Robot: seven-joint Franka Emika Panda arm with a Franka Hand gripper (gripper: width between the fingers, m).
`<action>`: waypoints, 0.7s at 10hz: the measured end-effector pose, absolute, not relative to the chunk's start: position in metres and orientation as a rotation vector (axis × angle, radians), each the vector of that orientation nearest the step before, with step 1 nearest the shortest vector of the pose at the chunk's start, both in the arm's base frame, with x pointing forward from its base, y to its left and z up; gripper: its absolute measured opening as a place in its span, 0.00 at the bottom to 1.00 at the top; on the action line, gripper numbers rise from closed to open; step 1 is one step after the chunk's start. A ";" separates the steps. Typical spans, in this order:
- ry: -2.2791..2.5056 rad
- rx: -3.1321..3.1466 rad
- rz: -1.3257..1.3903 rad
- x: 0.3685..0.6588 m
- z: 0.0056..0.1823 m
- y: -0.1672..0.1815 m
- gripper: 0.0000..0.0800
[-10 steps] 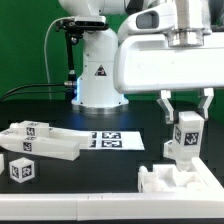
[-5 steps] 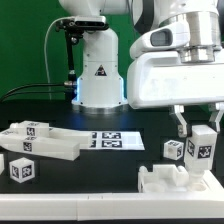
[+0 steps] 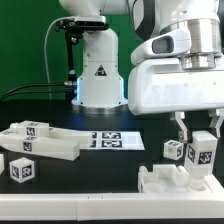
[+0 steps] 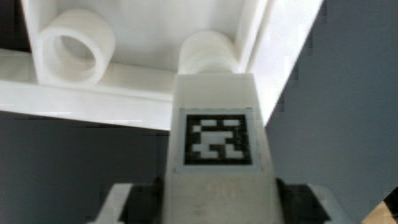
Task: Assemble chair
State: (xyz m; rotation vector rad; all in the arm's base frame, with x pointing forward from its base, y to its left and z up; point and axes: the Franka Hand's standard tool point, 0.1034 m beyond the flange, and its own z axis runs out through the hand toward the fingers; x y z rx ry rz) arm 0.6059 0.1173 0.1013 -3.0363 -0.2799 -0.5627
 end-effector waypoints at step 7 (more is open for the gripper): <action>-0.286 -3.035 -0.570 0.602 0.088 0.119 0.36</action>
Offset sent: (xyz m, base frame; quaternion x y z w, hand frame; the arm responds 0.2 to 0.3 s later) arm 0.0023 0.0031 -0.0080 -0.0095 0.0120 0.0023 0.9999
